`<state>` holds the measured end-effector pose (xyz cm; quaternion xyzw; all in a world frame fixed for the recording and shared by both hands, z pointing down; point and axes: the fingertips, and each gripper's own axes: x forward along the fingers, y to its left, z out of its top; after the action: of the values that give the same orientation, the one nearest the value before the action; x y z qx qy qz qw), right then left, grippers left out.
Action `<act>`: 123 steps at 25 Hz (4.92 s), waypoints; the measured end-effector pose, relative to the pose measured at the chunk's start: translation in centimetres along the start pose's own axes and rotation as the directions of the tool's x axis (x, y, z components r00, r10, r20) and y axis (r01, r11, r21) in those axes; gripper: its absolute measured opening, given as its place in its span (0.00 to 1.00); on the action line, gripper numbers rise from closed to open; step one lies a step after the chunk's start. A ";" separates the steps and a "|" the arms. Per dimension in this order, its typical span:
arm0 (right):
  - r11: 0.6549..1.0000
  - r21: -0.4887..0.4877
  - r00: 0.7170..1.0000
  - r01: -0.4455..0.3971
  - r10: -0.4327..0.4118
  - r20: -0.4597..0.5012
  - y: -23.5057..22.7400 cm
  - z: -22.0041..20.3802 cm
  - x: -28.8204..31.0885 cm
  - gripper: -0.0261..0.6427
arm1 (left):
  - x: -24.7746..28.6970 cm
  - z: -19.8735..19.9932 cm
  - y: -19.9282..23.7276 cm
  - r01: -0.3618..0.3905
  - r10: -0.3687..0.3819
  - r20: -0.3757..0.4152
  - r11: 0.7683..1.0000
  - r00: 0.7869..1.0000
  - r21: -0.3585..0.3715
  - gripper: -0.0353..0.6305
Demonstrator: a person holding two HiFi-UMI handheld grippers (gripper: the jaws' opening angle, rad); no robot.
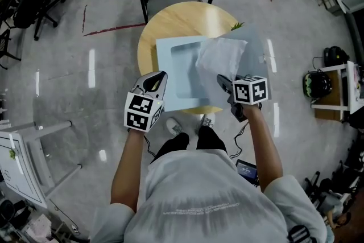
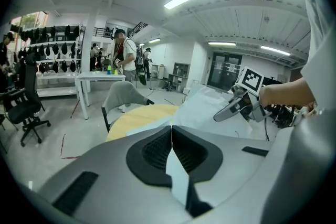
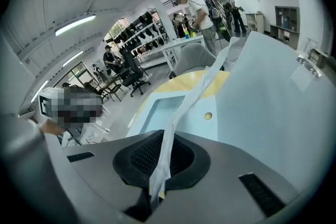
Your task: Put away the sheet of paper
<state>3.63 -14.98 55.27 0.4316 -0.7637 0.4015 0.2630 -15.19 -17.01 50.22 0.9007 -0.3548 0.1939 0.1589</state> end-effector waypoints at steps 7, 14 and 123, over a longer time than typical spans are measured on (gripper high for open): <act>0.999 0.048 0.992 -0.011 0.017 -0.124 -0.6 -1.9 3.7 0.08 | 0.1 -0.8 1.9 0.007 -0.007 -0.010 1.000 1.000 -0.015 0.08; 0.992 -0.080 0.962 0.097 -0.114 -0.247 -3.3 -3.4 5.1 0.08 | 0.9 -1.2 3.4 -0.019 0.018 -0.026 0.998 1.000 -0.058 0.08; 0.999 0.048 0.932 -0.004 0.021 -0.363 -7.9 -3.5 9.9 0.31 | 4.5 -2.2 3.5 -0.101 0.087 -0.124 0.989 0.988 -0.111 0.08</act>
<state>5.85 -18.88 67.55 0.3511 -0.6952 0.4936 0.3871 -15.15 -21.16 54.72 0.8590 -0.3973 0.2335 0.2230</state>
